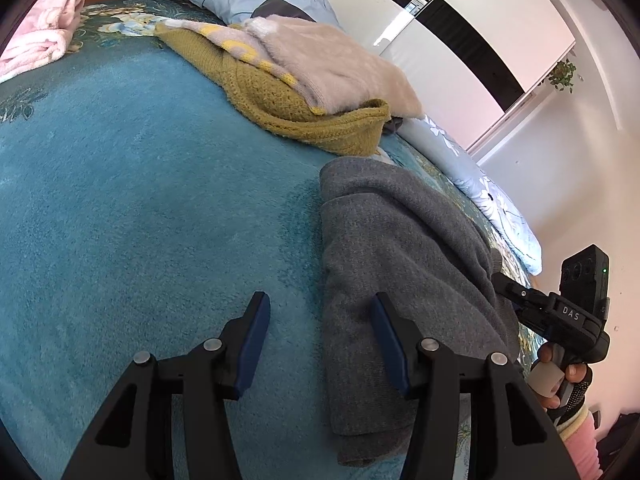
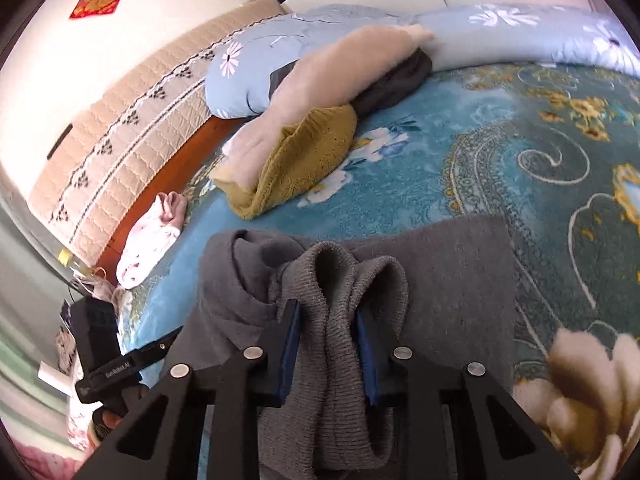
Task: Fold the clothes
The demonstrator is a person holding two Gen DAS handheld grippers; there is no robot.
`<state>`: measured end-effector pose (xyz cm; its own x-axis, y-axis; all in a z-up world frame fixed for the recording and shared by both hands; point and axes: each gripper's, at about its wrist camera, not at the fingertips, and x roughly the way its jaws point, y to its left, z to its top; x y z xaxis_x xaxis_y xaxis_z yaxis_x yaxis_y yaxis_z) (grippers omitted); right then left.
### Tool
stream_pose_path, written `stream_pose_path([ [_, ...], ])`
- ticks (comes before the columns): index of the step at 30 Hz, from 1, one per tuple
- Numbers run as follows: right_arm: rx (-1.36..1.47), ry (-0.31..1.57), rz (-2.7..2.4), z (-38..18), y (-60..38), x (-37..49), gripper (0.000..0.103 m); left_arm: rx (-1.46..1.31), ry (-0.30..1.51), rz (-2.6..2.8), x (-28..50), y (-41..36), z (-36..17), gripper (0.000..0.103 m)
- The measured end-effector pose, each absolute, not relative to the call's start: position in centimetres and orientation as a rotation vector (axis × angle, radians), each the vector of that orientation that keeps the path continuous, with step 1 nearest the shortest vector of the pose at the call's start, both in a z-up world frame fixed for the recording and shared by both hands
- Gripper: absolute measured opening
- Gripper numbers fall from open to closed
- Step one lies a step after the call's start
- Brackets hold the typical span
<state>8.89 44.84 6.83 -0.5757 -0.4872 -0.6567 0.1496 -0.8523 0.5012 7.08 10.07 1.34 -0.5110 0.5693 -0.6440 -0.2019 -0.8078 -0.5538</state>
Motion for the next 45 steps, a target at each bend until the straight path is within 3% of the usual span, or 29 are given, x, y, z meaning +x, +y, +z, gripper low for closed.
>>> stream_pose_path([
  [2, 1.181, -0.565, -2.452, 7.1, 44.7, 9.0, 0.027, -1.206, -0.581, 2.321, 7.0, 10.0, 1.4, 0.054],
  [5, 1.14, -0.534, -2.489, 7.9, 43.9, 9.6, 0.015, -1.202, -0.588, 2.318, 7.0, 10.0, 1.4, 0.054],
  [9, 0.998, -0.621, -2.5, 10.0, 44.7, 10.9, 0.012, -1.182, -0.613, 2.3, 7.2, 9.8, 1.6, 0.054],
  [16, 0.88, -0.798, -2.556, 12.1, 49.6, 12.3, 0.012, -1.047, -0.534, 2.221, 8.7, 11.8, 3.6, 0.054],
  [22, 1.218, -0.88, -2.543, 7.1, 51.0, 9.9, 0.013, -1.097, -0.492, 2.199, 8.4, 12.6, 3.2, 0.055],
  [33, 1.244, -0.84, -2.62, 7.3, 51.4, 10.3, 0.022, -1.142, -0.503, 2.203, 8.6, 12.4, 2.6, 0.06],
  [40, 1.13, -0.576, -2.774, 12.6, 48.1, 13.5, 0.022, -1.034, -0.509, 2.265, 9.9, 12.2, 6.5, 0.057],
  [45, 1.252, -0.231, -2.695, 12.7, 41.7, 13.4, 0.025, -0.975, -0.279, 2.206, 11.8, 15.8, 8.5, 0.058],
])
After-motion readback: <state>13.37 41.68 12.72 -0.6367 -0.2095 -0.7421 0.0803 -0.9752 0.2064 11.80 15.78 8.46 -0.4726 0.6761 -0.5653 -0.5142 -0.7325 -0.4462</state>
